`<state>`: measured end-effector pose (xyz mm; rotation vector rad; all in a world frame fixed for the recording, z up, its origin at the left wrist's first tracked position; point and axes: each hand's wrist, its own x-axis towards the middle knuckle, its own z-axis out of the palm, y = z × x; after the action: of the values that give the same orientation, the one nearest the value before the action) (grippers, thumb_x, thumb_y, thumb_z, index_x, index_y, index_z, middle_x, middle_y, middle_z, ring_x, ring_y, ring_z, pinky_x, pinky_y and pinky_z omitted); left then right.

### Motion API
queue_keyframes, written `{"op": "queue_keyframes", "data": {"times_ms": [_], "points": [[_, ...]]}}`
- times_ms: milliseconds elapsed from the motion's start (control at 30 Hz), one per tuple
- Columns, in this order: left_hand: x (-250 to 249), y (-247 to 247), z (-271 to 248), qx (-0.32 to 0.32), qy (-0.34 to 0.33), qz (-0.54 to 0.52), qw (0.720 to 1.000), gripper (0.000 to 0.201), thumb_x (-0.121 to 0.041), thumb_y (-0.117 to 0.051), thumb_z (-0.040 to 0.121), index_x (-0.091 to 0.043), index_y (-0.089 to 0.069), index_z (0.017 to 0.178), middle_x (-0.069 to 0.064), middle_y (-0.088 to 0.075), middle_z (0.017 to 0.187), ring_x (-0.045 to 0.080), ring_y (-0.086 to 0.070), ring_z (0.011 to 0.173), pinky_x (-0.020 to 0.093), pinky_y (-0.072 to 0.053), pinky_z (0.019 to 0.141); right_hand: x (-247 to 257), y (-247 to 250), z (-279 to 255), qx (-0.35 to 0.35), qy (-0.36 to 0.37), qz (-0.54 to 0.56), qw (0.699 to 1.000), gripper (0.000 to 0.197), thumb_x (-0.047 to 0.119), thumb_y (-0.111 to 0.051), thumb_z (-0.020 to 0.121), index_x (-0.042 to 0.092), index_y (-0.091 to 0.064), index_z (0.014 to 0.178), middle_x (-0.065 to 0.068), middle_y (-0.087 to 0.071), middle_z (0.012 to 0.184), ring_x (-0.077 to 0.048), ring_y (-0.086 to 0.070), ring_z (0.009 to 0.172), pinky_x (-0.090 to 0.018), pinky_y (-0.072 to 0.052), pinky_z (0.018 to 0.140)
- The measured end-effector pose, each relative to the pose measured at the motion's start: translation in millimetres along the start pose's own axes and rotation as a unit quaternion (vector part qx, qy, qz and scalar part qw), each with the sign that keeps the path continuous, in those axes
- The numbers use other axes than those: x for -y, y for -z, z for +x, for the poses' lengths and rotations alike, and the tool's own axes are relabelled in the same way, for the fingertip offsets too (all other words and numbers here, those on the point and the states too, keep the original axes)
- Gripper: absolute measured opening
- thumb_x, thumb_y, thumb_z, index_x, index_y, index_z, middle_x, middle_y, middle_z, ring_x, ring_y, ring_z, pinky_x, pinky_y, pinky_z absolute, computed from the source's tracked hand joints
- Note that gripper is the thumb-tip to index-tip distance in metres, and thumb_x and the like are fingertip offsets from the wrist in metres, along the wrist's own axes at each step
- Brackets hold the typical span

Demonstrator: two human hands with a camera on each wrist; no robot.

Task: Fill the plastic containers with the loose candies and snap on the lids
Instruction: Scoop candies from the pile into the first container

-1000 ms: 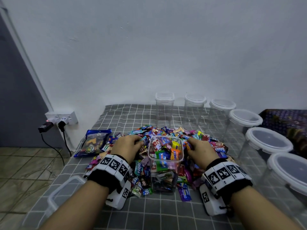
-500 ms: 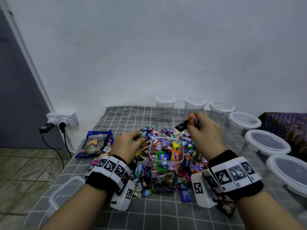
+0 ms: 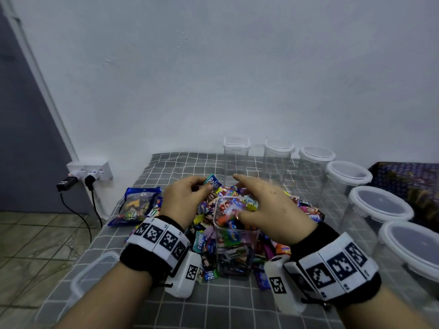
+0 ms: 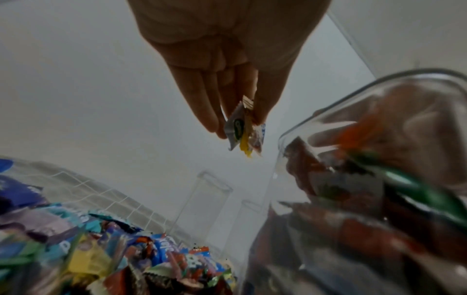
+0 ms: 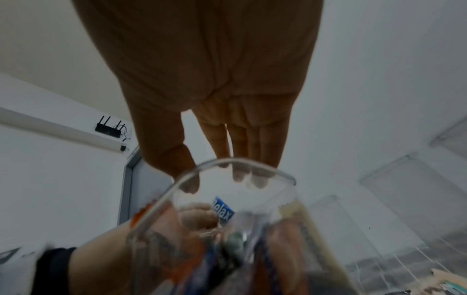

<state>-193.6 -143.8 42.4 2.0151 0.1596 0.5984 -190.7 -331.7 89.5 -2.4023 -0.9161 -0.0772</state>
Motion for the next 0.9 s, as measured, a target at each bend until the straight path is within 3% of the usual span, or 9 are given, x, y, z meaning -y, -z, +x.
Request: {"op": "queue_keyframes", "data": {"times_ms": [100, 200, 333, 400, 567, 767, 900], "points": [[-7.0, 2.9, -1.2, -0.014, -0.003, -0.018, 1.0, 0.014, -0.017, -0.067, 0.085, -0.014, -0.072, 0.098, -0.004, -0.071, 0.081, 0.01, -0.067, 0.079, 0.025, -0.054, 0.076, -6.9, 2.0, -6.1, -0.004, -0.021, 0.031, 0.999, 0.074, 0.021, -0.065, 0.083, 0.022, -0.027, 0.146, 0.006, -0.038, 0.146, -0.007, -0.035, 0.131, -0.013, -0.025, 0.098], [-17.0, 5.0, -3.4, -0.026, -0.014, -0.046, 0.999, 0.012, -0.016, -0.069, 0.084, -0.019, -0.072, 0.095, -0.006, -0.071, 0.083, 0.011, -0.067, 0.082, 0.032, -0.055, 0.081, -19.2, 0.8, -13.0, 0.044, -0.064, 0.088, 0.993, 0.093, 0.032, -0.074, 0.076, 0.021, -0.017, 0.149, 0.008, -0.028, 0.15, -0.005, -0.028, 0.136, -0.016, -0.023, 0.105], [-32.4, 0.9, -10.6, 0.011, -0.036, -0.067, 0.997, 0.017, -0.013, -0.069, 0.083, -0.029, -0.07, 0.089, -0.007, -0.071, 0.085, 0.012, -0.068, 0.084, 0.037, -0.055, 0.083, -33.1, -9.7, -18.7, 0.13, -0.108, 0.23, 0.958, 0.113, 0.026, -0.082, 0.069, 0.025, -0.004, 0.15, 0.028, -0.038, 0.127, 0.007, -0.045, 0.115, -0.005, -0.036, 0.094], [-37.2, -2.5, -14.4, 0.044, -0.047, -0.061, 0.996, 0.021, -0.014, -0.07, 0.082, -0.034, -0.068, 0.086, -0.009, -0.072, 0.085, 0.011, -0.068, 0.083, 0.039, -0.056, 0.082, -39.7, -17.4, -19.5, 0.13, -0.114, 0.259, 0.95, 0.115, 0.024, -0.083, 0.068, 0.029, -0.002, 0.15, 0.024, -0.047, 0.124, 0.002, -0.054, 0.113, -0.017, -0.041, 0.1], [-41.7, -5.7, -20.0, 0.086, -0.061, -0.006, 0.994, 0.023, -0.02, -0.071, 0.081, -0.022, -0.071, 0.104, -0.007, -0.072, 0.094, 0.003, -0.066, 0.09, 0.031, -0.054, 0.087, -47.1, -25.0, -19.6, 0.11, -0.116, 0.278, 0.947, 0.113, 0.029, -0.084, 0.066, 0.032, -0.007, 0.149, 0.016, -0.053, 0.126, -0.003, -0.055, 0.114, -0.032, -0.041, 0.106], [-47.5, -6.3, -18.0, 0.08, -0.095, 0.049, 0.991, 0.018, -0.02, -0.068, 0.085, -0.021, -0.072, 0.102, -0.009, -0.07, 0.09, -0.001, -0.064, 0.086, 0.018, -0.052, 0.08, -52.1, -29.5, -18.1, 0.096, -0.107, 0.286, 0.947, 0.123, 0.05, -0.083, 0.048, 0.029, -0.013, 0.148, 0.011, -0.055, 0.129, -0.005, -0.055, 0.116, -0.034, -0.041, 0.105], [-51.5, -12.3, -21.8, 0.15, -0.119, 0.144, 0.971, 0.017, -0.026, -0.065, 0.085, -0.026, -0.073, 0.101, -0.005, -0.071, 0.093, 0.009, -0.065, 0.085, 0.032, -0.052, 0.081, -52.3, -30.2, -19.4, 0.094, -0.097, 0.286, 0.949, 0.106, 0.038, -0.085, 0.059, 0.03, -0.022, 0.144, 0.009, -0.059, 0.123, -0.005, -0.059, 0.11, -0.034, -0.045, 0.102]]}}
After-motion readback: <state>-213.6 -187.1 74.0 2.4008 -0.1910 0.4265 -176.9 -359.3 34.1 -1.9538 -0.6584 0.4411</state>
